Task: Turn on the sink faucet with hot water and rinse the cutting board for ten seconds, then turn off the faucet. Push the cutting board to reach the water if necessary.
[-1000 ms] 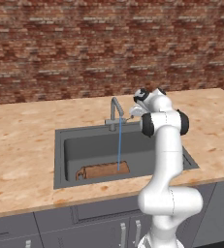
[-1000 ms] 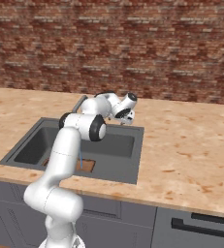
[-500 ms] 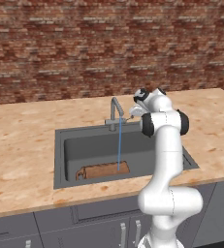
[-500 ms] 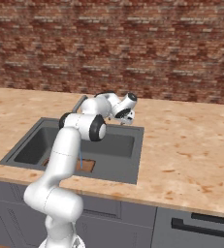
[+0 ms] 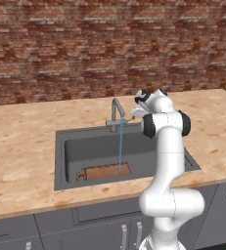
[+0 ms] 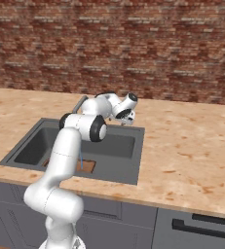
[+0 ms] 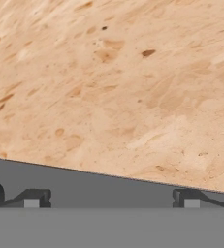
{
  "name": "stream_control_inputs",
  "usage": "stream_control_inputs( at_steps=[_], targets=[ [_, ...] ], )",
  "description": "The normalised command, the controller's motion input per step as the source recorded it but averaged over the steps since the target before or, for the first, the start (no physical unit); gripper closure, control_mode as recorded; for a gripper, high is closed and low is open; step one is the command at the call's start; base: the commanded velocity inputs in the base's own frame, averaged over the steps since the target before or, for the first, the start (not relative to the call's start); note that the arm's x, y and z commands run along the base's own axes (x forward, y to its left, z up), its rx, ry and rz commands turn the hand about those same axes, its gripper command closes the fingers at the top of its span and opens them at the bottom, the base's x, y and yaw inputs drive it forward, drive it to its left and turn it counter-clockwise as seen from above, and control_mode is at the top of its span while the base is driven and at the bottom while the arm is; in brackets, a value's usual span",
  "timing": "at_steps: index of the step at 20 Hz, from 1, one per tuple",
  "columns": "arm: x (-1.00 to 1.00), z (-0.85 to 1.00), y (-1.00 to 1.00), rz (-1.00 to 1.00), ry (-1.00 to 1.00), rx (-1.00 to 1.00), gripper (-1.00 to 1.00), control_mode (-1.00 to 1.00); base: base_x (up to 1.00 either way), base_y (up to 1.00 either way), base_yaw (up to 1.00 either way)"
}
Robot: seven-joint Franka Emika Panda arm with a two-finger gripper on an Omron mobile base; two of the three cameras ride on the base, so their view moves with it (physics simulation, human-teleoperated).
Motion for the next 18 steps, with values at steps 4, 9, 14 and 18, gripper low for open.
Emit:
stream_control_inputs(
  at_steps=[4, 9, 14, 18],
  targets=[
    [0.0, 0.0, 0.0, 0.0, 0.0, 0.0, -1.0, -1.0, 0.0, 0.0, 0.0],
    [0.0, 0.0, 0.0, 0.0, 0.0, 0.0, -1.0, -1.0, 0.0, 0.0, 0.0],
    [0.0, 0.0, 0.0, 0.0, 0.0, 0.0, -1.0, -1.0, 0.0, 0.0, 0.0],
    [0.0, 0.0, 0.0, 0.0, 0.0, 0.0, -1.0, -1.0, 0.0, 0.0, 0.0]
  ],
)
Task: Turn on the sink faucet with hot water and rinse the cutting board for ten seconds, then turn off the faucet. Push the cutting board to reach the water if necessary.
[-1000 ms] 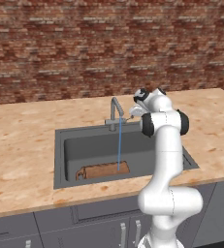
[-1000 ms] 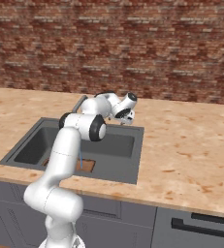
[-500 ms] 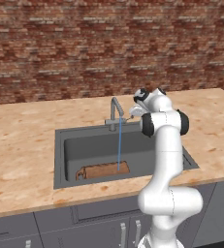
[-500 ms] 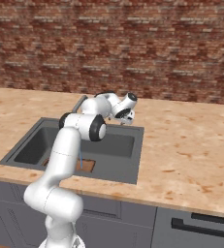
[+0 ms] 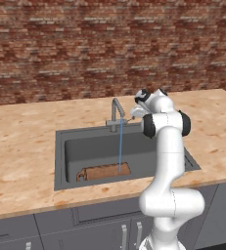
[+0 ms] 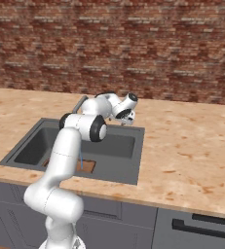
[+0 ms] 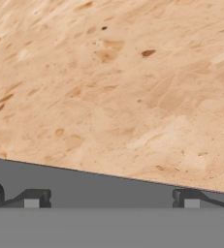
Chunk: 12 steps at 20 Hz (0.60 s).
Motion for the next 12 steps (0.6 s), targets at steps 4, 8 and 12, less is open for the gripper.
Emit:
stream_control_inputs(
  at_steps=[4, 8, 12],
  targets=[
    [0.0, 0.0, 0.0, 0.0, 0.0, 0.0, -1.0, -1.0, 0.0, 0.0, 0.0],
    [0.0, 0.0, 0.0, 0.0, 0.0, 0.0, -1.0, -1.0, 0.0, 0.0, 0.0],
    [0.0, 0.0, 0.0, 0.0, 0.0, 0.0, -1.0, -1.0, 0.0, 0.0, 0.0]
  ],
)
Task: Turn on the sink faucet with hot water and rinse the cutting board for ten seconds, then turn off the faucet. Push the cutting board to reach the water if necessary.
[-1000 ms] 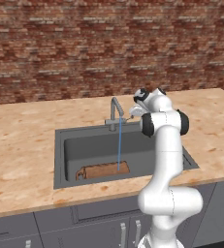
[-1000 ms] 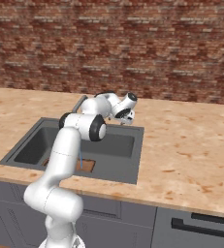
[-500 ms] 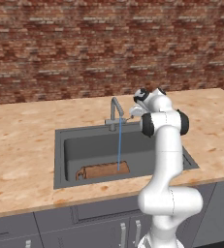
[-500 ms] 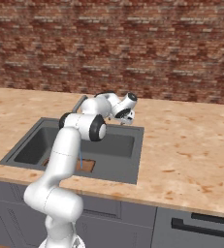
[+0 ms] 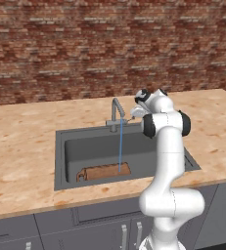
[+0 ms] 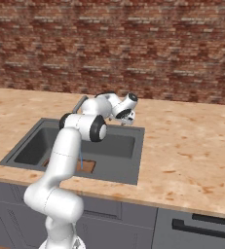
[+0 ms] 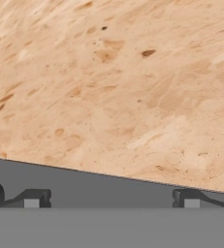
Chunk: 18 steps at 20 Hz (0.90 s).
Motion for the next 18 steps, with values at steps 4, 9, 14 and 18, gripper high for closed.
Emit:
stream_control_inputs(
  at_steps=[4, 9, 14, 18],
  targets=[
    [0.0, 0.0, 0.0, 0.0, 0.0, 0.0, -1.0, -1.0, 0.0, 0.0, 0.0],
    [0.0, 0.0, 0.0, 0.0, 0.0, 0.0, -1.0, -1.0, 0.0, 0.0, 0.0],
    [0.0, 0.0, 0.0, 0.0, 0.0, 0.0, -1.0, -1.0, 0.0, 0.0, 0.0],
    [0.0, 0.0, 0.0, 0.0, 0.0, 0.0, -1.0, -1.0, 0.0, 0.0, 0.0]
  ],
)
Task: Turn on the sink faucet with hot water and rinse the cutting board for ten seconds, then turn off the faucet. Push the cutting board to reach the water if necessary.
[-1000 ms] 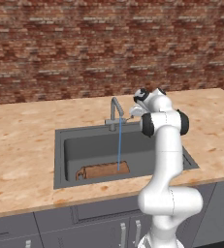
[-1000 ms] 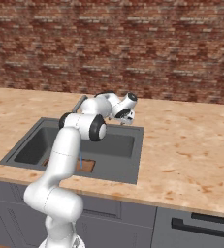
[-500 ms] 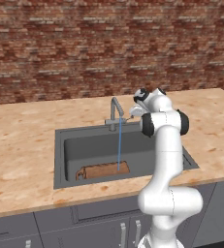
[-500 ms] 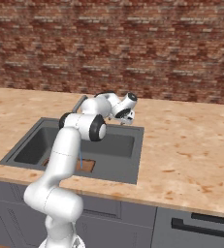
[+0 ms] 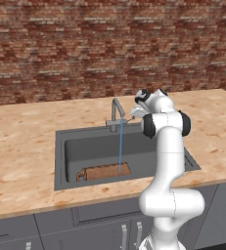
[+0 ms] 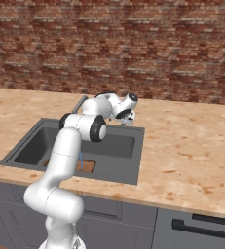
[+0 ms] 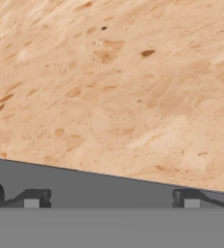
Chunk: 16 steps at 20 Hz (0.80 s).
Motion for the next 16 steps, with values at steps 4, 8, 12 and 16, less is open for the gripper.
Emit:
stream_control_inputs(
  at_steps=[4, 8, 12, 16],
  targets=[
    [0.0, 0.0, 0.0, 0.0, 0.0, 0.0, -1.0, -1.0, 0.0, 0.0, 0.0],
    [0.0, 0.0, 0.0, 0.0, 0.0, 0.0, -1.0, -1.0, 0.0, 0.0, 0.0],
    [0.0, 0.0, 0.0, 0.0, 0.0, 0.0, -1.0, -1.0, 0.0, 0.0, 0.0],
    [0.0, 0.0, 0.0, 0.0, 0.0, 0.0, -1.0, -1.0, 0.0, 0.0, 0.0]
  ],
)
